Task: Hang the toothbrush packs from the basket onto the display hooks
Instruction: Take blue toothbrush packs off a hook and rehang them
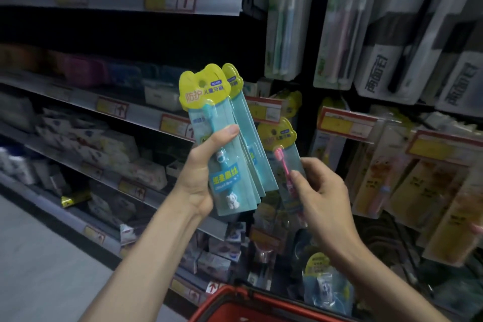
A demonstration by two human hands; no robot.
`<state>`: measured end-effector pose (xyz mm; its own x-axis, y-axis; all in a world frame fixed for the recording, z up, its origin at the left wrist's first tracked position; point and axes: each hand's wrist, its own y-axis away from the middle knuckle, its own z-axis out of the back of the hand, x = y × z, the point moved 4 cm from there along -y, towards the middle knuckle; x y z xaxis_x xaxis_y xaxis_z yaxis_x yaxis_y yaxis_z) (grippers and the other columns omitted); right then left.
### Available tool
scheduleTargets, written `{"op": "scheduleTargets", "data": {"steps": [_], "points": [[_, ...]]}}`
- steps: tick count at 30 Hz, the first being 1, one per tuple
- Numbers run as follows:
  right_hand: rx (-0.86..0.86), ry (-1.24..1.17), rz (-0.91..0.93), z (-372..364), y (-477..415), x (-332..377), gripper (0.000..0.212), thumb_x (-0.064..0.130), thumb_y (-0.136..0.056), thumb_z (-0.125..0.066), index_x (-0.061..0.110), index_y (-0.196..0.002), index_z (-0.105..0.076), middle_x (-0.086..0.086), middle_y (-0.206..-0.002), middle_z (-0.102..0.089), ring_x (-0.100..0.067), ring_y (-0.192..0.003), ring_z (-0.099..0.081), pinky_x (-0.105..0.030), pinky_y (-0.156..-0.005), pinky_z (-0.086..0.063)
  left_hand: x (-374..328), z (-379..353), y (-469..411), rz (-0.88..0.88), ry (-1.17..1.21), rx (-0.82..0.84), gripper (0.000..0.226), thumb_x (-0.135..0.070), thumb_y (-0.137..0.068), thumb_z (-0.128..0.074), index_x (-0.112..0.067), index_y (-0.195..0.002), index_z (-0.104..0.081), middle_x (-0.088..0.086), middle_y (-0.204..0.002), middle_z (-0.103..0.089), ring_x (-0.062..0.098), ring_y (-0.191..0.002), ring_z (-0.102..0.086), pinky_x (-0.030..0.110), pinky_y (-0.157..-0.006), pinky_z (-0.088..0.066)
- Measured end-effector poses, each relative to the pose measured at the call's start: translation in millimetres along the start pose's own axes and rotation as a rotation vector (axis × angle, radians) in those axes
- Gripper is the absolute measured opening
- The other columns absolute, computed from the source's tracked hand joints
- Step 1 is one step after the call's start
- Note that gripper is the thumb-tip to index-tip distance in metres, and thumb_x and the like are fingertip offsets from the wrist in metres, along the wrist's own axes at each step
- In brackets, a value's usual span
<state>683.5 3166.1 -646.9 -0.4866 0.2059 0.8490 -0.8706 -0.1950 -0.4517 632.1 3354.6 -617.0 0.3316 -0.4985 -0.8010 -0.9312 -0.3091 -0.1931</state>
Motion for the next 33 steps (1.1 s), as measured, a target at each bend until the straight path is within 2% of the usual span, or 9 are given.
{"op": "scheduleTargets", "data": {"steps": [6, 10, 14, 19, 22, 24, 28, 31, 33], "points": [[-0.016, 0.015, 0.000, 4.1, -3.6, 0.3, 0.017, 0.020, -0.104, -0.059, 0.032, -0.100, -0.070, 0.007, -0.091, -0.075, -0.019, -0.085, -0.071, -0.053, -0.078, -0.057, -8.6, -3.6, -6.0, -0.024, 0.041, 0.014, 0.023, -0.027, -0.079, -0.068, -0.020, -0.095, -0.083, 0.008, -0.093, -0.078, 0.026, -0.079, -0.076, 0.049, -0.079, -0.064], [-0.002, -0.011, 0.010, 0.4, -4.8, -0.8, 0.019, 0.021, -0.104, -0.058, 0.034, -0.100, -0.071, 0.004, -0.089, -0.075, -0.024, -0.084, -0.071, -0.053, -0.073, -0.059, -21.5, -5.1, -9.4, -0.062, 0.019, 0.017, 0.037, -0.027, -0.085, -0.068, -0.011, -0.117, -0.075, 0.012, -0.103, -0.075, 0.028, -0.086, -0.075, 0.047, -0.079, -0.063], [0.015, -0.011, 0.014, -6.3, -6.8, 0.5, 0.019, 0.020, -0.105, -0.058, 0.034, -0.101, -0.071, 0.006, -0.088, -0.075, -0.021, -0.085, -0.071, -0.047, -0.068, -0.058, -29.8, -10.7, -10.5, -0.082, -0.044, 0.036, 0.051, -0.027, -0.090, -0.067, -0.002, -0.135, -0.065, 0.021, -0.122, -0.067, 0.036, -0.104, -0.070, 0.055, -0.092, -0.060], [0.026, -0.072, 0.015, -14.7, -11.7, 1.6, 0.018, 0.017, -0.105, -0.059, 0.029, -0.102, -0.072, -0.001, -0.090, -0.075, -0.023, -0.086, -0.071, -0.042, -0.074, -0.059, -36.9, -12.2, -10.1, -0.107, -0.105, 0.071, 0.033, -0.024, -0.086, -0.073, -0.011, -0.116, -0.072, 0.012, -0.107, -0.072, 0.029, -0.095, -0.073, 0.051, -0.088, -0.063], [0.008, -0.132, -0.009, -21.9, -16.9, 1.8, 0.015, 0.014, -0.105, -0.059, 0.024, -0.104, -0.071, -0.001, -0.088, -0.075, -0.009, -0.078, -0.069, -0.027, -0.070, -0.055, -41.1, -14.2, -8.2, -0.123, -0.105, 0.105, 0.019, -0.023, -0.081, -0.068, -0.014, -0.098, -0.073, -0.001, -0.082, -0.075, 0.016, -0.073, -0.074, 0.033, -0.068, -0.062], [-0.010, -0.160, -0.058, -28.4, -23.5, -1.7, 0.013, 0.015, -0.105, -0.060, 0.022, -0.110, -0.069, 0.004, -0.092, -0.076, -0.004, -0.080, -0.071, -0.020, -0.069, -0.056, -42.0, -16.7, -6.9, -0.126, -0.093, 0.144, 0.017, -0.023, -0.081, -0.065, -0.015, -0.094, -0.074, -0.002, -0.079, -0.075, 0.016, -0.070, -0.073, 0.032, -0.066, -0.061], [-0.048, -0.203, -0.157, -44.4, -38.9, -14.0, 0.014, 0.021, -0.105, -0.059, 0.021, -0.116, -0.067, 0.000, -0.097, -0.077, -0.021, -0.088, -0.076, -0.043, -0.069, -0.062, -42.8, -14.8, -6.6, -0.137, -0.091, 0.149, 0.018, -0.022, -0.083, -0.063, -0.014, -0.095, -0.074, 0.000, -0.082, -0.076, 0.017, -0.072, -0.073, 0.033, -0.068, -0.061], [-0.106, -0.245, -0.208, -52.7, -44.7, -21.8, 0.012, 0.019, -0.105, -0.058, 0.018, -0.113, -0.067, -0.004, -0.094, -0.077, -0.017, -0.079, -0.075, -0.035, -0.058, -0.059, -42.4, -16.1, -5.1, -0.138, -0.083, 0.151, 0.017, -0.020, -0.090, -0.060, -0.013, -0.096, -0.074, 0.001, -0.081, -0.075, 0.018, -0.072, -0.073, 0.035, -0.067, -0.061], [-0.137, -0.270, -0.231, -56.7, -46.5, -26.4, 0.012, 0.017, -0.105, -0.058, 0.015, -0.114, -0.067, -0.006, -0.093, -0.078, -0.019, -0.080, -0.075, -0.033, -0.064, -0.061, -41.9, -17.5, -4.0, -0.137, -0.067, 0.153, 0.017, -0.018, -0.094, -0.056, -0.011, -0.094, -0.073, 0.001, -0.077, -0.074, 0.017, -0.067, -0.073, 0.033, -0.063, -0.061]]}}
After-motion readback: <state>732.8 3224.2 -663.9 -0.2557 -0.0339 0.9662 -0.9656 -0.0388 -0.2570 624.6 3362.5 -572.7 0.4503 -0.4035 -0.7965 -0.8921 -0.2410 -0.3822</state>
